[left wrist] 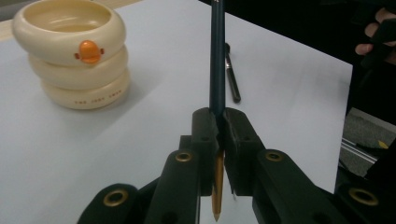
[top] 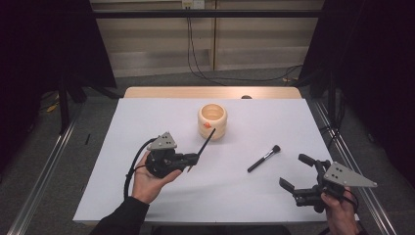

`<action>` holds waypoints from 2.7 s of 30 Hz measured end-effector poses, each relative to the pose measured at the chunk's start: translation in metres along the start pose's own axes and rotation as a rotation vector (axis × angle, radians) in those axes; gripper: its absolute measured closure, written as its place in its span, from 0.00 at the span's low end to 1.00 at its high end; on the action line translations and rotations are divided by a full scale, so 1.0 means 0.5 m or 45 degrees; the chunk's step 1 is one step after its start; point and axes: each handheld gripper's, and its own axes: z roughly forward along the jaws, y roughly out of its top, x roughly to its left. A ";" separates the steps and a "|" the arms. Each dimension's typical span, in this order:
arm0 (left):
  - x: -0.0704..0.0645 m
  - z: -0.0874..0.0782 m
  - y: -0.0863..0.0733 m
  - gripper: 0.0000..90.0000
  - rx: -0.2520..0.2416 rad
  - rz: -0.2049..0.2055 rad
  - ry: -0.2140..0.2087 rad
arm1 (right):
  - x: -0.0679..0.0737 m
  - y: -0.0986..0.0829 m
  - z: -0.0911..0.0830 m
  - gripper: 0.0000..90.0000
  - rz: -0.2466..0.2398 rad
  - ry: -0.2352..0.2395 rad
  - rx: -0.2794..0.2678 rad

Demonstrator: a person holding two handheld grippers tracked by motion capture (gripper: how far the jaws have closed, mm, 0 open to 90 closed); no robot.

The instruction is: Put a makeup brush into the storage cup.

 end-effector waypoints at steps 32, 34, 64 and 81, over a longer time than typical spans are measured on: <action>-0.030 0.044 0.026 0.93 0.064 0.076 -0.095 | 0.005 0.111 0.169 0.15 0.008 0.354 0.083; -0.030 0.049 0.029 0.93 0.070 0.083 -0.104 | -0.002 0.115 0.174 0.20 -0.015 0.377 0.108; -0.038 0.057 0.042 0.93 0.471 0.270 -0.098 | -0.016 0.128 0.216 0.40 -0.169 0.591 0.602; -0.039 0.101 0.040 0.93 0.690 0.332 -0.172 | 0.014 0.120 0.262 0.55 -0.346 0.705 0.839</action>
